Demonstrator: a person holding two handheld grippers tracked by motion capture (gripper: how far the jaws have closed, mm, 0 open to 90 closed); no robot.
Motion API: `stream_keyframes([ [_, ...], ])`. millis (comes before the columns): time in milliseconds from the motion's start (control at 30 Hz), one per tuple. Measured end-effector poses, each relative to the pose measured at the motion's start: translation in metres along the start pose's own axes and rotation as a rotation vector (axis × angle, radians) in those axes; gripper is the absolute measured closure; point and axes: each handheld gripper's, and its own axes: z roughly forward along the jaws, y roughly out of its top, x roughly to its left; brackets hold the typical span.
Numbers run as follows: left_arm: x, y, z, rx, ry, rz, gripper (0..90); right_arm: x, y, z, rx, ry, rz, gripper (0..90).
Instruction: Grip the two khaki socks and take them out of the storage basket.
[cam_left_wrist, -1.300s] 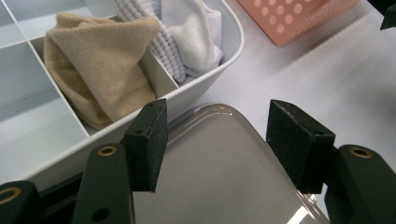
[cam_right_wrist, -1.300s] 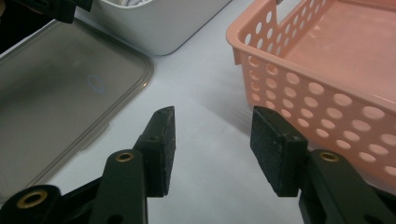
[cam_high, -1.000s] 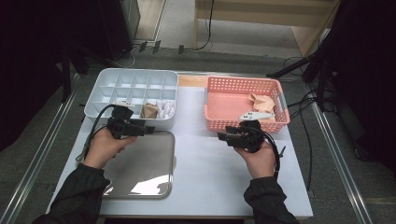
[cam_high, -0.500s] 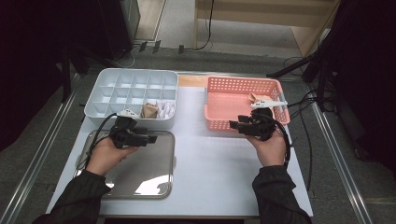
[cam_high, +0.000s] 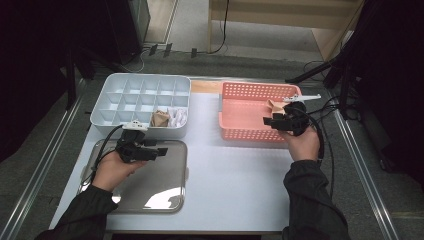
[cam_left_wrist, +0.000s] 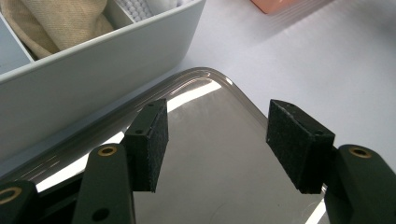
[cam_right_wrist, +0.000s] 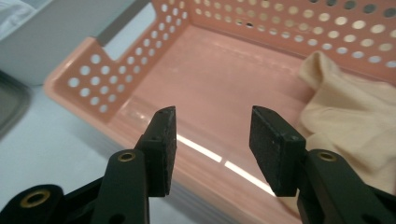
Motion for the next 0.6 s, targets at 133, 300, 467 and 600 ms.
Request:
stream_keyframes([
  [133,0.0,0.0,0.0,0.005,0.001,0.005,40.6,-0.013,0.005,0.002,-0.001,-0.024,0.012,53.0],
  [300,0.0,-0.001,0.001,0.011,0.003,0.01,40.6,-0.027,0.008,0.007,0.021,-0.08,0.029,52.3],
  [467,0.0,-0.002,0.003,0.019,0.008,0.011,40.7,-0.043,0.006,0.015,0.052,-0.111,0.062,50.0],
  [600,0.0,-0.003,0.004,0.022,0.008,0.013,40.6,-0.051,0.003,0.025,0.081,-0.119,0.099,49.6],
])
